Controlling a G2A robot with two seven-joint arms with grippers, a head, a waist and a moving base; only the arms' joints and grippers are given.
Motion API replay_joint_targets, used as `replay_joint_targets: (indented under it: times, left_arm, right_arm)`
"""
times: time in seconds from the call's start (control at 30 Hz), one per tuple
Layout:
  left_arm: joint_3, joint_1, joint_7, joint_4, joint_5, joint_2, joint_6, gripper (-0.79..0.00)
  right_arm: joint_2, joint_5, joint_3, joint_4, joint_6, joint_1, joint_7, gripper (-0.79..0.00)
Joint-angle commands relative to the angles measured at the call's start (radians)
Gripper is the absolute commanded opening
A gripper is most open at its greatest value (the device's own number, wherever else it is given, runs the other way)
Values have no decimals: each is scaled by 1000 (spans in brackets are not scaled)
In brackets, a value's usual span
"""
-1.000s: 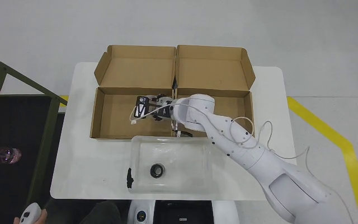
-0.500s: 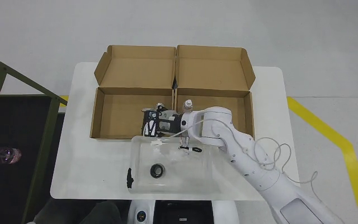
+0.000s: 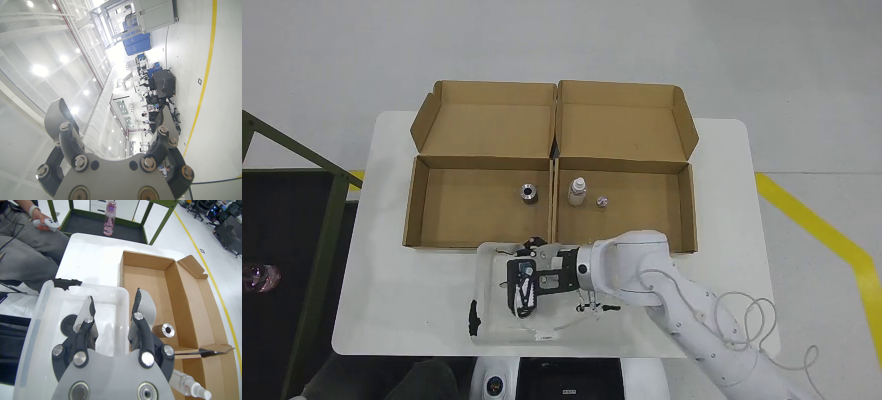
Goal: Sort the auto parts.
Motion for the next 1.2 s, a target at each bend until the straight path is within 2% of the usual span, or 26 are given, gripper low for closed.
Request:
replay_joint_targets:
  times: [0.0,0.4,0.7,1.17]
  left_arm:
    - [0,0,0,0,0,0,0,0]
    - [0,0,0,0,0,0,0,0]
    - [0,0,0,0,0,0,0,0]
    - [0,0,0,0,0,0,0,0]
  right_arm:
    - [4,-8,-7,-8,-8,-20,2,-406]
    - [32,-100,-23,-47,-44,-117,4,-394]
    - [49,-146,-24,-45,-58,-152,-17,-280]
    - [56,-208,-47,35,-26,-142,-68,-280]
